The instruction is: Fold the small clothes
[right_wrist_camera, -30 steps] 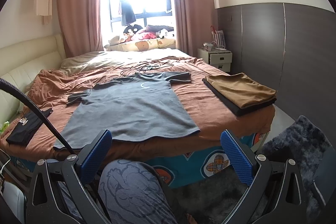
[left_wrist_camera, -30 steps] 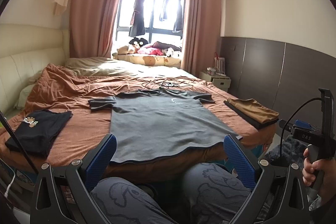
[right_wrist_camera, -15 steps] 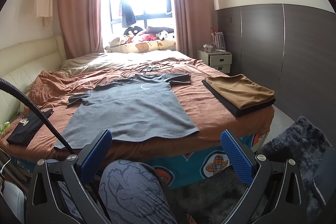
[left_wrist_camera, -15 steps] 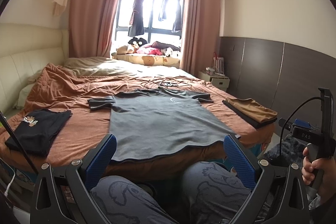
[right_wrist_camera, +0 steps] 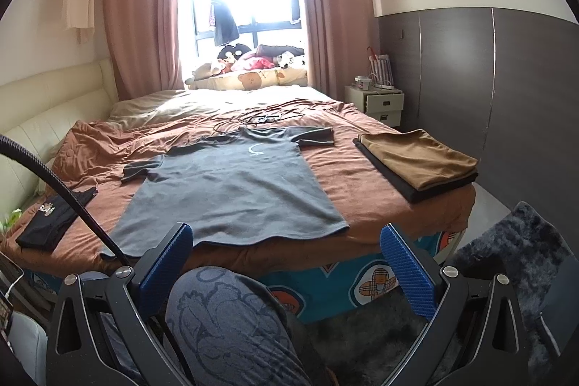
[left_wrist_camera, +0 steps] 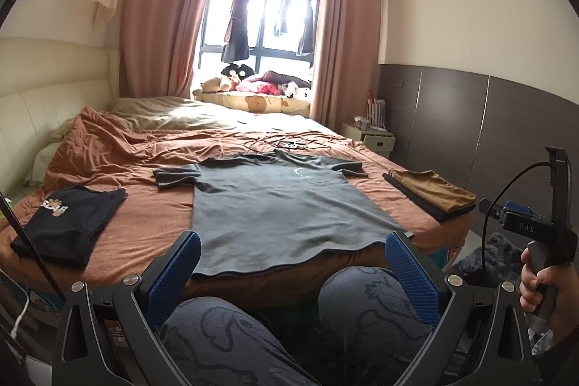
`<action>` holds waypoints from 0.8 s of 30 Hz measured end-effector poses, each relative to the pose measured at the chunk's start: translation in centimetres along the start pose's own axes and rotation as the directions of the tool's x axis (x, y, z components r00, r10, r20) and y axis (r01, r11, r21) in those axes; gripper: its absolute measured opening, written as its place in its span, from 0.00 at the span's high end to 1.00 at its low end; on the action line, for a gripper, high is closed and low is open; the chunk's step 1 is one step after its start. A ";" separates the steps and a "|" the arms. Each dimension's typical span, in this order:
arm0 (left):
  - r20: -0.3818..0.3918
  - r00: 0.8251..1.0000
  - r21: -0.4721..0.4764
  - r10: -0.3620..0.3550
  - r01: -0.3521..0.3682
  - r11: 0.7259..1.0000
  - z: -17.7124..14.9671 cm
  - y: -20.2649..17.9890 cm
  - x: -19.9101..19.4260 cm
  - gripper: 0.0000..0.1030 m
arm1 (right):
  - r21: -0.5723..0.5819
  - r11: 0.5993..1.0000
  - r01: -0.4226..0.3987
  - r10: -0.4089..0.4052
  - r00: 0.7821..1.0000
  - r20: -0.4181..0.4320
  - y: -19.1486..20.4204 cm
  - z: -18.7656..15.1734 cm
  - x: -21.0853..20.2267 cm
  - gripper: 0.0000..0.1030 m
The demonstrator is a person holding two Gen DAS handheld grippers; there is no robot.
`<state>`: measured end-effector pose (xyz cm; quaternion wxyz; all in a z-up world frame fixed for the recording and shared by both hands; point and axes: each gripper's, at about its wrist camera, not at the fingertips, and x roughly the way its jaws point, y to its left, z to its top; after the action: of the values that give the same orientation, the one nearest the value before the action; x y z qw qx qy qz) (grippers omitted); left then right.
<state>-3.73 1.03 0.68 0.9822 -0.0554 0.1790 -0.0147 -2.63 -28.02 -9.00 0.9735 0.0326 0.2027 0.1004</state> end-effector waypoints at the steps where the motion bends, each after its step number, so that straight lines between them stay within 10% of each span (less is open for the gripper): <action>1: 0.001 1.000 -0.004 0.001 -0.001 1.000 0.1 0.2 -0.1 0.00 | 0.004 1.000 -0.005 0.005 1.000 0.001 -0.1 0.1 0.0 0.00; 24: -0.014 0.997 -0.035 0.082 -0.082 0.996 2.5 3.9 2.4 0.00 | 0.000 0.998 -0.069 0.069 0.998 -0.004 1.2 1.3 5.8 0.00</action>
<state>-0.55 5.00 1.71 0.9796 -0.0654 0.1877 0.0284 2.88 -25.67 -9.91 0.9691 0.0393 0.2032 0.1343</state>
